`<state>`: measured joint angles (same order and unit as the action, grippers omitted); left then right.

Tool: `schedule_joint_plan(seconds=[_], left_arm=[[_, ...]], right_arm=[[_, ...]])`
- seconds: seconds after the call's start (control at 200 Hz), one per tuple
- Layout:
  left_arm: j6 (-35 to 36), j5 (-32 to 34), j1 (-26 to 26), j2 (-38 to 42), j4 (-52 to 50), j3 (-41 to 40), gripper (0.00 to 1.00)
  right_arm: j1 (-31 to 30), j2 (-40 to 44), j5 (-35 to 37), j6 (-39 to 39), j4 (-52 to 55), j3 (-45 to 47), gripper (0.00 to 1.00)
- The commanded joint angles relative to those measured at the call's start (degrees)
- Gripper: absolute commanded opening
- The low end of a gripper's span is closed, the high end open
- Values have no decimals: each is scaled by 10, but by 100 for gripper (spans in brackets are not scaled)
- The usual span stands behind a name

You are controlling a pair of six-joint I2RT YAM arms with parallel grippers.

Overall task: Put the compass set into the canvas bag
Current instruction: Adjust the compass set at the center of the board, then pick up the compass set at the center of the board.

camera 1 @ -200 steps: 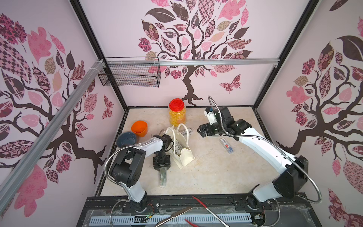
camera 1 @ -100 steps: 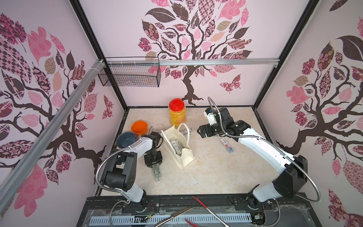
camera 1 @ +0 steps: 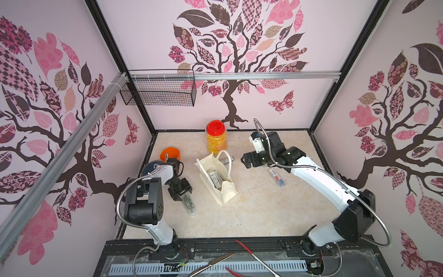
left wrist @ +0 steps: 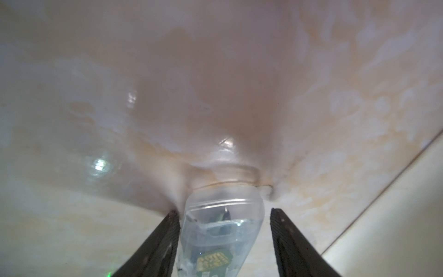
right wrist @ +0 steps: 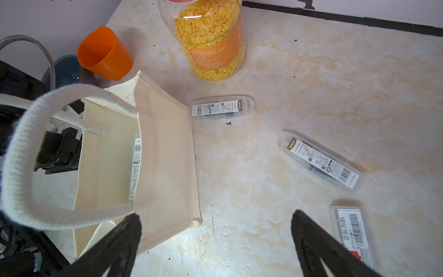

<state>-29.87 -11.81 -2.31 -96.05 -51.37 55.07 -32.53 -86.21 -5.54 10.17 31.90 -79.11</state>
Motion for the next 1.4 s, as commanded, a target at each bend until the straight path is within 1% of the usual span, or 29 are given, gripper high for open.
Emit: schedule_joint_plan(seconds=[0.0, 0.105, 0.255, 0.35, 0.45, 0.585, 0.675, 0.9, 1.095, 1.395], left_arm=[[5, 16, 0, 3, 29, 5, 70], [-6, 27, 2, 44, 21, -16, 75], [-18, 25, 18, 101, 22, -61, 76], [-31, 31, 38, 109, 14, -72, 76], [-31, 48, 64, 105, 0, -65, 76], [-26, 75, 66, 83, -31, -57, 76], [-27, 93, 66, 83, -40, -64, 76], [-46, 96, 66, 146, -34, -60, 77], [-45, 67, 68, 122, -21, -84, 76], [-42, 60, 78, 77, -6, -91, 72]], right_arm=[[2, 15, 10, 6, 9, -14, 100], [2, 16, 14, 7, 10, -15, 100], [2, 13, 24, 1, 16, -18, 100], [2, 11, 27, -1, 18, -21, 100], [2, 10, 27, -2, 21, -26, 100], [2, 14, 35, -2, 24, -27, 100], [2, 20, 38, -1, 23, -22, 100], [2, 23, 40, -2, 18, -13, 100], [3, 26, 40, -3, 16, -9, 100], [2, 32, 50, -4, 12, 0, 100]])
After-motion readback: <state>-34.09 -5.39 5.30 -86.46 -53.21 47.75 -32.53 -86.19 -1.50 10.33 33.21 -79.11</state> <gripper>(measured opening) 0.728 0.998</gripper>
